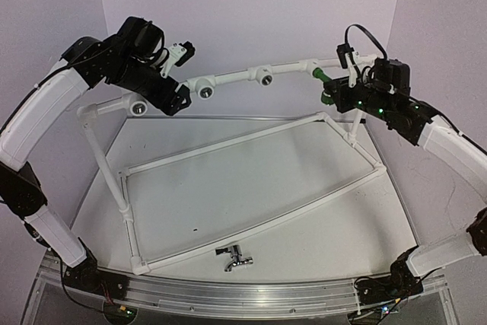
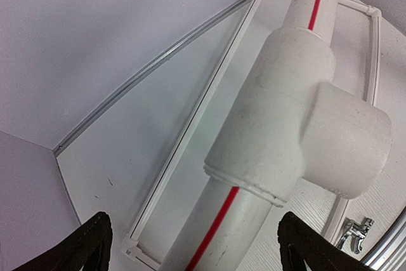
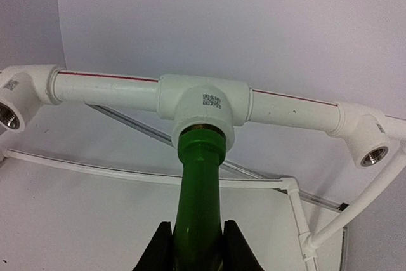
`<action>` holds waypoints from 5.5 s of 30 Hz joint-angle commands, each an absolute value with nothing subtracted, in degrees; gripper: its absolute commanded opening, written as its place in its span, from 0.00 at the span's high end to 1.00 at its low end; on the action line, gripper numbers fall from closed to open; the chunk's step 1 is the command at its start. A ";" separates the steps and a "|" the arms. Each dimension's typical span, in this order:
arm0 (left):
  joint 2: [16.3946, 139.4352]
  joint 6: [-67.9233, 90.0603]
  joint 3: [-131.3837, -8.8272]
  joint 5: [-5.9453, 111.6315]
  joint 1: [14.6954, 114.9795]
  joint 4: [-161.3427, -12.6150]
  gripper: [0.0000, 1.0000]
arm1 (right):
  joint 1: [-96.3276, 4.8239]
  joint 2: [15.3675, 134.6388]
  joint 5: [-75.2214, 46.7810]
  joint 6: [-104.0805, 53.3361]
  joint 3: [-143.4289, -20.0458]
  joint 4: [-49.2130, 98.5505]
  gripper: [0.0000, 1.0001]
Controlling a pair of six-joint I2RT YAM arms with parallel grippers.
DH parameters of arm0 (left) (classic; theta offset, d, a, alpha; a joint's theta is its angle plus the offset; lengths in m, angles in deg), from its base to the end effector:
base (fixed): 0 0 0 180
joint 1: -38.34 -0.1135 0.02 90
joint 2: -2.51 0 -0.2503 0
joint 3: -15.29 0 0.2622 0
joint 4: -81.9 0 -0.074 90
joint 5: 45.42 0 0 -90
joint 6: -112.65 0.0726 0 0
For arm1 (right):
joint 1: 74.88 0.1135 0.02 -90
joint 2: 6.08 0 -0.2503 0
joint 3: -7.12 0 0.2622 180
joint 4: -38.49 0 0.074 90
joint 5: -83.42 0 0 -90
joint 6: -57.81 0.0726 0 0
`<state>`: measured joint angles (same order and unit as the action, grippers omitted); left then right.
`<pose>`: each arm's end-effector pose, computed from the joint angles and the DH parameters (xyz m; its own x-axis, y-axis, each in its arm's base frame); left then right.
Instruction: Install the water faucets
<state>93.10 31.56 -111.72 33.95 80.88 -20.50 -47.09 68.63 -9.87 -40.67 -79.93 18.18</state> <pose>0.2618 -0.2220 0.4237 -0.3922 0.5665 -0.7248 0.6306 0.7392 0.2366 0.3123 0.1693 0.3907 -0.0453 -0.1903 -0.9807 -0.5282 0.8378 -0.1382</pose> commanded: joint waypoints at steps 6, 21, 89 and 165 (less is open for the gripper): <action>90.14 29.43 -109.40 35.05 81.27 -20.03 0.10 | -49.73 75.09 -30.58 -21.09 -85.41 21.23 0.84; 89.28 29.20 -108.09 34.48 81.25 -20.71 0.10 | -56.68 76.20 -52.38 23.98 -75.25 41.07 0.85; 88.14 27.22 -105.91 35.70 80.52 -21.25 0.10 | -30.32 65.90 23.93 -112.50 -75.53 29.62 0.02; 87.87 26.96 -104.99 34.92 80.44 -22.36 0.11 | -60.73 71.58 -49.71 31.10 -76.82 26.94 0.32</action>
<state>88.83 29.54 -106.20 33.27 79.96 -25.46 -60.00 70.84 -44.65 27.86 -77.64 23.05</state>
